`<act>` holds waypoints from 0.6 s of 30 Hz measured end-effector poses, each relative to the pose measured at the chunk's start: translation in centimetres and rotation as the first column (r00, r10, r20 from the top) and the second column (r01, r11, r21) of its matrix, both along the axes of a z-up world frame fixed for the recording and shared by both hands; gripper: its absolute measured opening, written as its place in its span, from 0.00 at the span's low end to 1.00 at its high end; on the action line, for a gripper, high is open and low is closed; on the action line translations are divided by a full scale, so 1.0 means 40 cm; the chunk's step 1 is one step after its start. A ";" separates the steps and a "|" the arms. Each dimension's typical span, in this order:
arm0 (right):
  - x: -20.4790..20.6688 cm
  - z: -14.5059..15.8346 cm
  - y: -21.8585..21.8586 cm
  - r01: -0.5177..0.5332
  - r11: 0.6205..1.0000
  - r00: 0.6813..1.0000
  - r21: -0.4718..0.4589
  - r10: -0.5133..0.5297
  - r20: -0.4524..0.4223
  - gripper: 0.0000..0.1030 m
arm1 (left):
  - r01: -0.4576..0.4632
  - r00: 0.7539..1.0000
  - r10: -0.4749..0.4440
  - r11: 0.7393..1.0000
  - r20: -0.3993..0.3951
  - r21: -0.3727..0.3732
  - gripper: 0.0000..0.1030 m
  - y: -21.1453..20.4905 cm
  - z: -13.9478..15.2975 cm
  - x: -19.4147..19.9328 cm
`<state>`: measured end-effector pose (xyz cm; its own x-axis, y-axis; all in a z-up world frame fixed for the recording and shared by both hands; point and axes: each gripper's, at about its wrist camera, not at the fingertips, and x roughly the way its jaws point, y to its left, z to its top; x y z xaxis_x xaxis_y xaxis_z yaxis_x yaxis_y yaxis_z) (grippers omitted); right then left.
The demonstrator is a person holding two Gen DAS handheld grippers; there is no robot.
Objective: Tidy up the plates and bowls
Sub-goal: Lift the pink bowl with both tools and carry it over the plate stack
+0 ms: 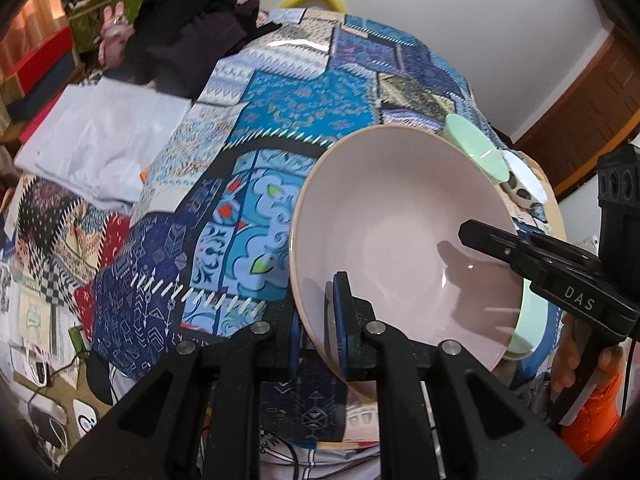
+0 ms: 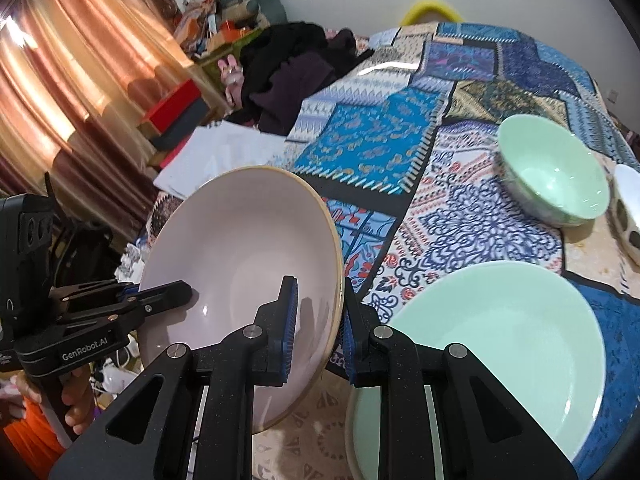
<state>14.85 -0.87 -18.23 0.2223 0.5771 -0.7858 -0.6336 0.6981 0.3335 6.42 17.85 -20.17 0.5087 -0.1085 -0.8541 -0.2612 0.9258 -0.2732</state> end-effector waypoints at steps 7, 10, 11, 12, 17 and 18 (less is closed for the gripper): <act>0.001 -0.042 0.031 -0.020 0.998 1.000 -0.058 0.018 -0.025 0.18 | -0.012 0.999 0.010 0.999 -0.045 -0.038 0.13 0.025 -0.059 -0.001; 0.007 -0.057 0.039 -0.020 0.997 0.999 -0.072 0.018 -0.038 0.18 | -0.011 0.997 0.008 0.999 -0.070 -0.050 0.13 0.028 -0.087 0.002; 0.007 -0.061 0.041 -0.021 0.997 0.999 -0.077 0.018 -0.041 0.18 | -0.012 0.997 0.008 0.999 -0.074 -0.052 0.13 0.029 -0.091 0.003; 0.008 -0.065 0.042 -0.024 0.996 0.999 -0.080 0.020 -0.045 0.18 | -0.012 0.997 0.008 0.998 -0.078 -0.054 0.13 0.030 -0.097 0.004; 0.009 -0.069 0.050 -0.031 0.995 0.999 -0.098 0.028 -0.036 0.20 | -0.013 0.997 0.010 0.999 -0.075 -0.048 0.13 0.031 -0.109 0.009; 0.007 -0.068 0.050 -0.033 0.994 0.999 -0.102 0.030 -0.028 0.20 | -0.015 0.997 0.011 0.999 -0.075 -0.048 0.13 0.032 -0.112 0.010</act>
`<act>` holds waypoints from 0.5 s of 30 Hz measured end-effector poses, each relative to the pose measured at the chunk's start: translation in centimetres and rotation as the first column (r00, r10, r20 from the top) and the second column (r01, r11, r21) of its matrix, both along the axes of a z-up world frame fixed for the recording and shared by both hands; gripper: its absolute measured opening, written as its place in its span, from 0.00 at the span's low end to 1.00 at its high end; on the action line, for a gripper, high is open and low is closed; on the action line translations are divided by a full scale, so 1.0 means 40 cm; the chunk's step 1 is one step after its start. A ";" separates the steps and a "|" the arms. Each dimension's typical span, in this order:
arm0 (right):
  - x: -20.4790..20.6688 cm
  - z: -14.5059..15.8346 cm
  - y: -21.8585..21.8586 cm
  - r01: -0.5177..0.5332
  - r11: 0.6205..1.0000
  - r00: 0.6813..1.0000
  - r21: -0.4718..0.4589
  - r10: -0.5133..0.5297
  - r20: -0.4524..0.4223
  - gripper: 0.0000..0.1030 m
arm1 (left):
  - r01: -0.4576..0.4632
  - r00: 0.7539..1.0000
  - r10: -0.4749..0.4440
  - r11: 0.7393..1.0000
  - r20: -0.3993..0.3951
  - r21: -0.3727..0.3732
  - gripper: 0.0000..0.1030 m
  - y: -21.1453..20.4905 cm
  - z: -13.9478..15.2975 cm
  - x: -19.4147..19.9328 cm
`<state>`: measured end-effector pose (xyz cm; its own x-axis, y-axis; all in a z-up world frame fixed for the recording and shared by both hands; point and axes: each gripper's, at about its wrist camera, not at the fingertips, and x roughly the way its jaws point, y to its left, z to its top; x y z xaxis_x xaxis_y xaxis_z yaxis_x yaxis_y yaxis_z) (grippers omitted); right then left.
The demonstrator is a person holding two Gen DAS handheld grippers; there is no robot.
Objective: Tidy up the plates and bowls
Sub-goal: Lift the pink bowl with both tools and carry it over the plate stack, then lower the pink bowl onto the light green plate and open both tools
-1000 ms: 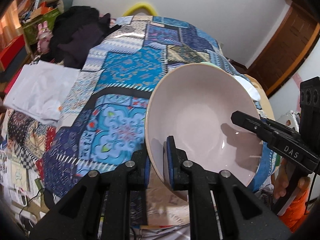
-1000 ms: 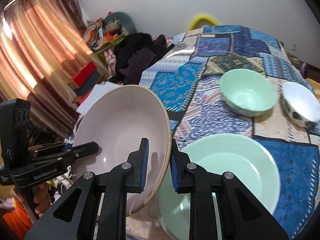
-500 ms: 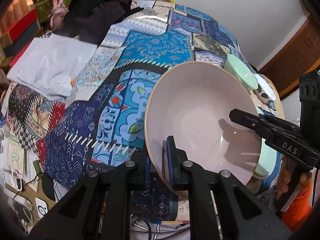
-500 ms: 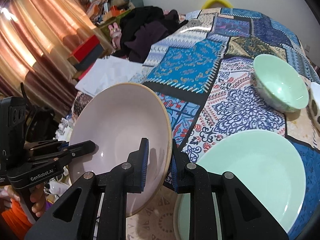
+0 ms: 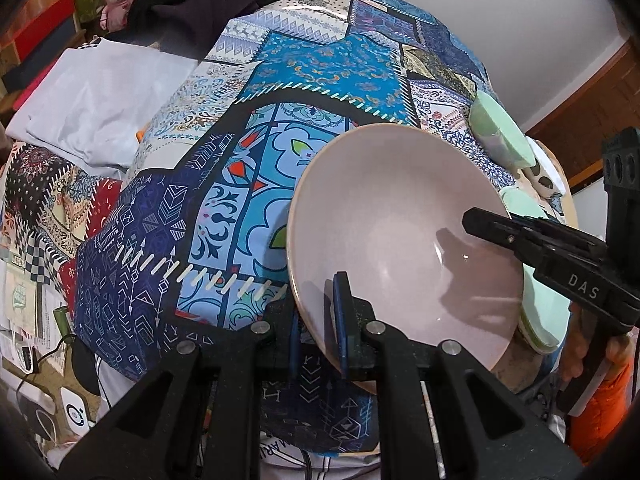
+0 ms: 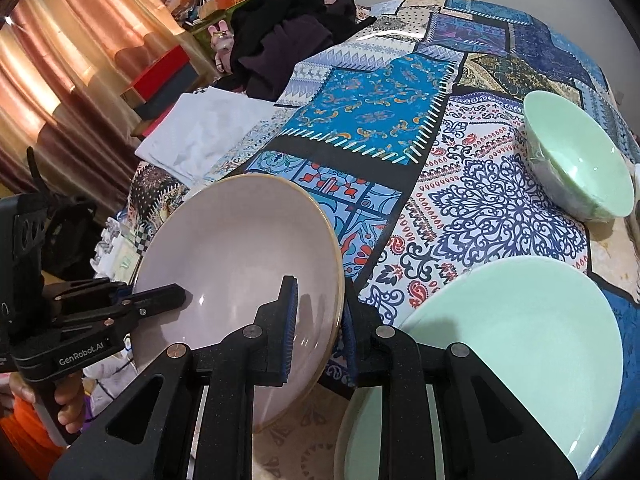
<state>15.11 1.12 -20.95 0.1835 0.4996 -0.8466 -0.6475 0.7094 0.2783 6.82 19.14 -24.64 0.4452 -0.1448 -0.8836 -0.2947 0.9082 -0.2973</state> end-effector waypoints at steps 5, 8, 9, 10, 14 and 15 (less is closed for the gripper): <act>-0.001 0.005 -0.001 -0.006 1.000 1.000 -0.008 0.006 0.018 0.20 | 0.002 1.000 -0.002 1.000 -0.004 0.010 0.13 -0.001 -0.004 0.004; 0.000 0.008 -0.009 -0.001 1.000 1.000 -0.001 0.001 0.014 0.20 | -0.003 1.000 0.003 1.000 -0.010 0.001 0.13 0.001 -0.002 0.006; 0.000 0.010 -0.014 0.002 1.000 1.000 0.004 -0.002 0.013 0.20 | -0.003 1.000 0.003 1.000 -0.011 -0.003 0.13 0.001 -0.001 0.006; -0.001 0.011 -0.015 0.004 1.000 1.000 0.006 -0.005 0.013 0.20 | -0.005 1.000 0.005 1.000 -0.010 -0.005 0.13 0.002 0.003 0.004; -0.003 0.027 -0.029 0.010 1.000 1.000 0.017 -0.011 0.021 0.20 | -0.014 1.000 0.014 1.000 0.008 0.011 0.13 0.007 0.031 -0.009; -0.003 0.033 -0.032 0.011 1.000 1.000 0.020 -0.012 0.026 0.20 | -0.019 1.000 0.019 1.000 0.014 0.016 0.13 0.009 0.042 -0.012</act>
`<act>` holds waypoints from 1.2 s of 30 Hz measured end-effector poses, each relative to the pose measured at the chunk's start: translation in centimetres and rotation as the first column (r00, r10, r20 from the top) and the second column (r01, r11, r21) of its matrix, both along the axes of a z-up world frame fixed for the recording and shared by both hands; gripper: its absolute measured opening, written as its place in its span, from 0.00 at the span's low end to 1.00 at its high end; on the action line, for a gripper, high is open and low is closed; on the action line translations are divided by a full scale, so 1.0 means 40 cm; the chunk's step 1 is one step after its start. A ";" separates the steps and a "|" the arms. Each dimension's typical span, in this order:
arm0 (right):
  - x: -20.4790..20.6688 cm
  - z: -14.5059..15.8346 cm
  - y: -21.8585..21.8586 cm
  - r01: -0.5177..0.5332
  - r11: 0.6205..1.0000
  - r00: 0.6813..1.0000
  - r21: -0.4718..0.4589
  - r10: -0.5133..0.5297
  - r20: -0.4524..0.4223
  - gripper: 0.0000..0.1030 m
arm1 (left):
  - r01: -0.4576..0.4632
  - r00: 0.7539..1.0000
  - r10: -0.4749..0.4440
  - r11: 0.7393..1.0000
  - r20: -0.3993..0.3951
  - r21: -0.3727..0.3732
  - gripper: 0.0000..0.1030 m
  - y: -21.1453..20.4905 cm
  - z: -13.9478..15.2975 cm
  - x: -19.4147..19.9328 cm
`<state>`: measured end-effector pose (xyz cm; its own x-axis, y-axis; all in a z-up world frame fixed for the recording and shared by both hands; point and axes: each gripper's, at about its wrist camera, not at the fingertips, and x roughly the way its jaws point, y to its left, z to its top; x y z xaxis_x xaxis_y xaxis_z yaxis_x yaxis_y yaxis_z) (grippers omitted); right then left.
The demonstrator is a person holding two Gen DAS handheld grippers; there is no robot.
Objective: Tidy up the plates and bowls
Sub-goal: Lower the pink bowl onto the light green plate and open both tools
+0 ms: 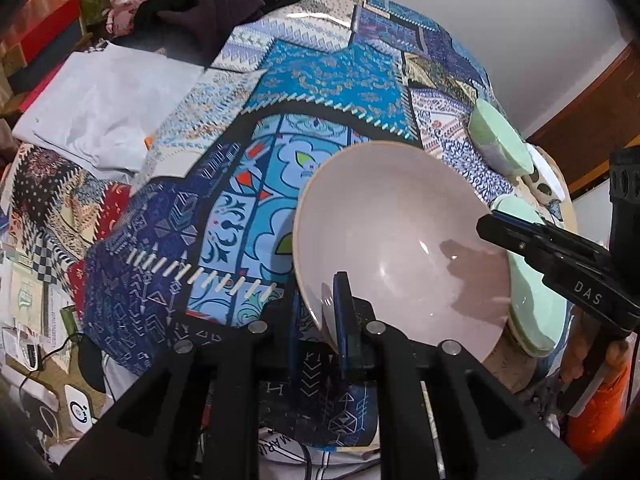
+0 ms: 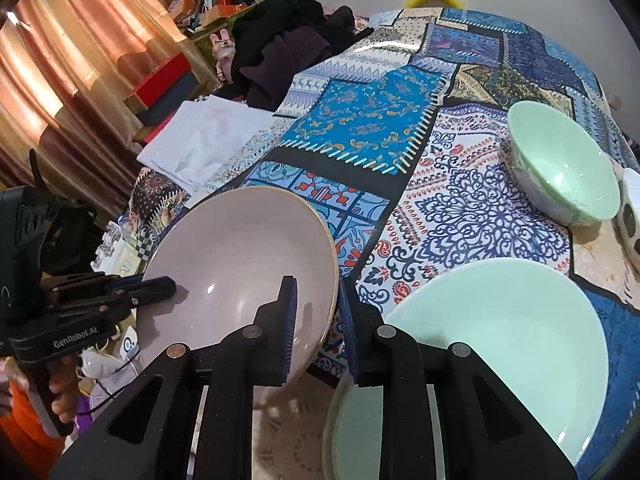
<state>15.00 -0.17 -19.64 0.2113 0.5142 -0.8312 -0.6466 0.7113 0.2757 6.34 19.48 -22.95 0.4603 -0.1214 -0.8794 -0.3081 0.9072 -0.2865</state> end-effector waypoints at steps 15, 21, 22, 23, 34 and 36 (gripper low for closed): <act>-0.012 0.124 -0.119 0.033 0.997 0.988 0.070 -0.043 0.148 0.26 | 0.021 0.990 -0.039 0.992 0.138 0.128 0.38 -0.060 0.177 0.009; 0.008 0.172 -0.203 0.097 0.991 0.970 0.097 -0.116 0.214 0.36 | 0.044 0.979 -0.077 0.984 0.187 0.175 0.48 -0.116 0.240 0.055; 0.012 0.180 -0.219 0.109 0.989 0.966 0.102 -0.129 0.222 0.38 | 0.050 0.977 -0.087 0.981 0.195 0.187 0.50 -0.130 0.251 0.071; 0.016 0.187 -0.235 0.123 0.987 0.962 0.108 -0.145 0.230 0.40 | 0.052 0.976 -0.090 0.980 0.199 0.192 0.52 -0.138 0.256 0.078; 0.098 0.210 -0.402 0.283 0.950 0.911 0.132 -0.309 0.274 0.49 | 0.141 0.957 -0.194 0.961 0.216 0.240 0.66 -0.269 0.305 0.254; 0.118 0.203 -0.420 0.301 0.944 0.904 0.134 -0.328 0.276 0.49 | 0.164 0.956 -0.213 0.958 0.202 0.233 0.68 -0.287 0.299 0.288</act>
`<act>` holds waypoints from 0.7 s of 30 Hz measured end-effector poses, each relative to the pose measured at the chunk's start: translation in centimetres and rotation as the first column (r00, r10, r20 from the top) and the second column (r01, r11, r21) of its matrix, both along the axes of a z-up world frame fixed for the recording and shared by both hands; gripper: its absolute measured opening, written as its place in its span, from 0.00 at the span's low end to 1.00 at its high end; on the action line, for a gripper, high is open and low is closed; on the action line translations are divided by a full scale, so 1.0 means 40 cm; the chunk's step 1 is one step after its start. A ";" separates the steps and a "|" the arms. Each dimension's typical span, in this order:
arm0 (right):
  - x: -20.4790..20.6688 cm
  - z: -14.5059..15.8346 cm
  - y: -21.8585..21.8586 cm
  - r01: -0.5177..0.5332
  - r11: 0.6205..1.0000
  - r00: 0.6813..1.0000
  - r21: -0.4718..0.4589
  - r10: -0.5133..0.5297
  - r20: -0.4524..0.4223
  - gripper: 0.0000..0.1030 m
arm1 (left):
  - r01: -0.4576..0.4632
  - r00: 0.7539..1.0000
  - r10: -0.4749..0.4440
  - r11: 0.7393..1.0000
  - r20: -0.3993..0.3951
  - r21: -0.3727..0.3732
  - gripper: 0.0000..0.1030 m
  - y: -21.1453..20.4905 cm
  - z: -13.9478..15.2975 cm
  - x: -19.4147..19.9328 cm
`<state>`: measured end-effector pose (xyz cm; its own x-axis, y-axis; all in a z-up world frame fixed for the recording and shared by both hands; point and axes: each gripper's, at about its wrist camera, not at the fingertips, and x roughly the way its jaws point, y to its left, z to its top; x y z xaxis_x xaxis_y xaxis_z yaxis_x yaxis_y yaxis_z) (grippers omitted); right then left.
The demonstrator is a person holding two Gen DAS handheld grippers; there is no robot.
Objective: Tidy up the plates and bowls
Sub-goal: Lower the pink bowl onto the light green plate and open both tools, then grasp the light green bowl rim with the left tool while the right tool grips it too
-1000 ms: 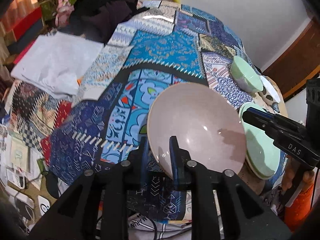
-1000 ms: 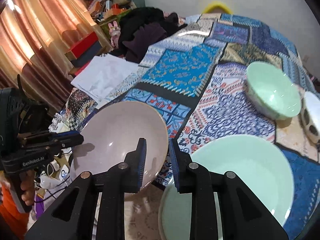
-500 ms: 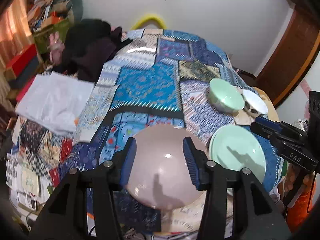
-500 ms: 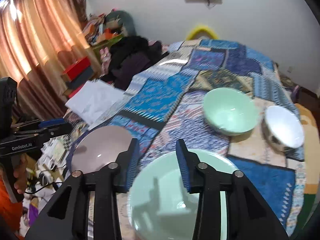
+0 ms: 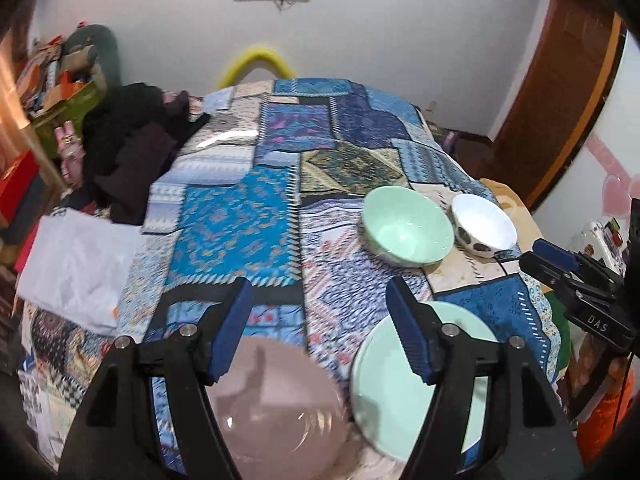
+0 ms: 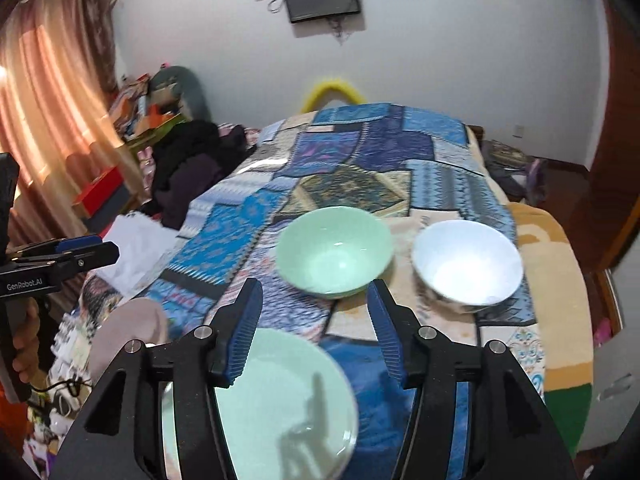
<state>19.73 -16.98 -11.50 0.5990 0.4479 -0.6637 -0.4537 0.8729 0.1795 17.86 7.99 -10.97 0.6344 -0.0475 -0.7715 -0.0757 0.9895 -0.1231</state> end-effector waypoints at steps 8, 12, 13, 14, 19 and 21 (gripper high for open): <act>0.084 -0.056 -0.032 0.045 0.999 0.998 -0.001 -0.045 -0.046 0.49 | 0.047 0.995 -0.046 0.999 -0.091 0.006 0.72 -0.067 -0.058 0.163; 0.132 -0.104 -0.029 0.053 0.999 0.994 0.008 -0.052 -0.098 0.49 | 0.071 0.989 -0.067 0.997 -0.130 0.028 0.72 -0.093 -0.098 0.230; 0.137 -0.111 -0.033 0.056 0.998 0.993 0.007 -0.055 -0.103 0.49 | 0.078 0.987 -0.073 0.996 -0.141 0.032 0.72 -0.098 -0.111 0.249; 0.147 -0.120 -0.031 0.057 0.998 0.992 0.006 -0.056 -0.111 0.49 | 0.081 0.986 -0.075 0.996 -0.151 0.036 0.72 -0.102 -0.124 0.269; 0.198 -0.166 -0.018 0.060 0.998 0.985 0.012 -0.058 -0.161 0.49 | 0.083 0.980 -0.075 0.996 -0.182 0.035 0.72 -0.105 -0.174 0.345; 0.216 -0.183 -0.014 0.062 0.998 0.981 0.016 -0.058 -0.184 0.49 | 0.082 0.979 -0.076 0.996 -0.188 0.028 0.72 -0.105 -0.192 0.370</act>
